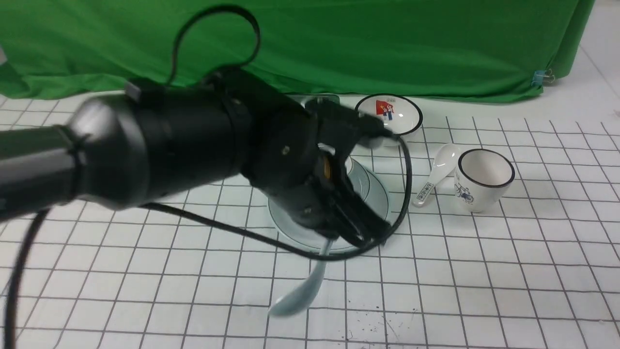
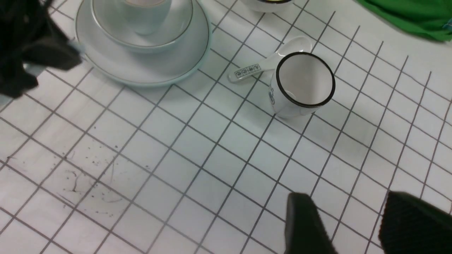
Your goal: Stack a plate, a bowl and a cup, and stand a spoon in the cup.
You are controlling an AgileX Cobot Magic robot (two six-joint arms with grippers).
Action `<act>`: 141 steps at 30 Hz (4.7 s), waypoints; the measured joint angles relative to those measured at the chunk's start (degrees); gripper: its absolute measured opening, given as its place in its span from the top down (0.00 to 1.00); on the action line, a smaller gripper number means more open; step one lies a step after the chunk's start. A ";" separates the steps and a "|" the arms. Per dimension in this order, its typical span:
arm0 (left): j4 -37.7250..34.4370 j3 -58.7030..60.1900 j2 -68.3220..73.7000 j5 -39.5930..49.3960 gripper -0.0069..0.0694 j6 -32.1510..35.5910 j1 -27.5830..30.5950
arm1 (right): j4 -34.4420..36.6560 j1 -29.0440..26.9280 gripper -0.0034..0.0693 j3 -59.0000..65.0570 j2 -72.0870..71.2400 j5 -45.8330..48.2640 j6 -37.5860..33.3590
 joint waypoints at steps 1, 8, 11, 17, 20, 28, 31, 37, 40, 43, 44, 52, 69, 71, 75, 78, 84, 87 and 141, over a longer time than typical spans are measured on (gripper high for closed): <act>0.32 0.00 -0.20 -1.26 0.92 0.00 0.00 | 0.00 0.00 0.48 0.00 0.00 -0.12 0.00; -0.68 -0.33 -0.02 -25.56 0.92 -1.11 5.96 | 0.00 0.00 0.49 0.00 0.00 -0.57 0.00; -1.86 -0.33 2.63 -33.97 0.92 -1.37 9.09 | 0.00 0.00 0.49 0.00 0.00 -0.85 0.00; -2.41 -0.33 7.40 -45.42 0.92 -1.52 11.37 | 0.00 0.00 0.49 0.00 0.00 -1.60 -0.06; -2.52 -0.33 10.57 -49.06 0.92 -1.65 11.99 | 0.00 0.00 0.49 0.00 0.00 -2.41 -0.13; -2.62 -0.33 14.54 -49.81 0.91 -1.69 13.95 | 0.00 0.00 0.49 0.00 0.00 -2.99 -0.17; -2.62 -0.33 14.48 -49.81 0.83 -1.69 14.21 | 0.00 0.00 0.49 0.01 0.00 -3.07 -0.17; -2.62 -0.33 14.29 -46.01 0.59 -1.69 14.21 | 0.00 0.00 0.49 0.01 0.00 -3.32 -0.17; -2.39 -0.33 13.21 -42.53 0.49 -1.45 14.21 | 0.00 0.00 0.49 0.01 0.00 -3.32 -0.17; 0.00 -0.28 7.63 -34.86 0.38 -0.11 14.21 | 0.00 0.00 0.51 0.01 0.00 -3.32 -0.17; 1.78 -0.43 4.08 -31.15 0.38 0.53 14.21 | 0.00 0.00 0.53 0.01 0.00 -3.32 -0.17; 14.25 -1.04 -16.46 0.71 0.64 1.44 14.75 | 0.00 0.00 0.73 0.01 0.00 -4.19 -0.17; 6.71 38.41 -62.64 -1.65 0.95 2.63 26.40 | 5.75 0.00 0.87 13.60 -20.66 -29.83 0.96; 6.10 42.02 -67.76 -3.32 0.95 2.63 26.40 | 6.13 0.00 0.87 17.36 -25.26 -34.49 0.93; 6.40 45.93 -74.80 -5.85 0.95 2.63 26.40 | 6.17 0.00 0.87 22.49 -31.14 -40.59 0.92; 6.89 46.40 -77.10 -6.56 0.95 2.63 26.40 | 6.17 0.00 0.87 23.59 -32.13 -41.53 0.87; 7.11 46.45 -77.58 -6.62 0.95 2.63 26.46 | 6.17 0.00 0.85 23.87 -32.24 -41.65 0.87; 7.17 46.45 -77.58 -6.68 0.95 2.63 26.46 | 6.17 0.00 0.83 23.96 -32.24 -41.65 0.87; 7.19 46.45 -77.58 -6.90 0.95 3.08 26.46 | -4.20 -23.96 0.94 65.73 -52.37 -44.08 16.44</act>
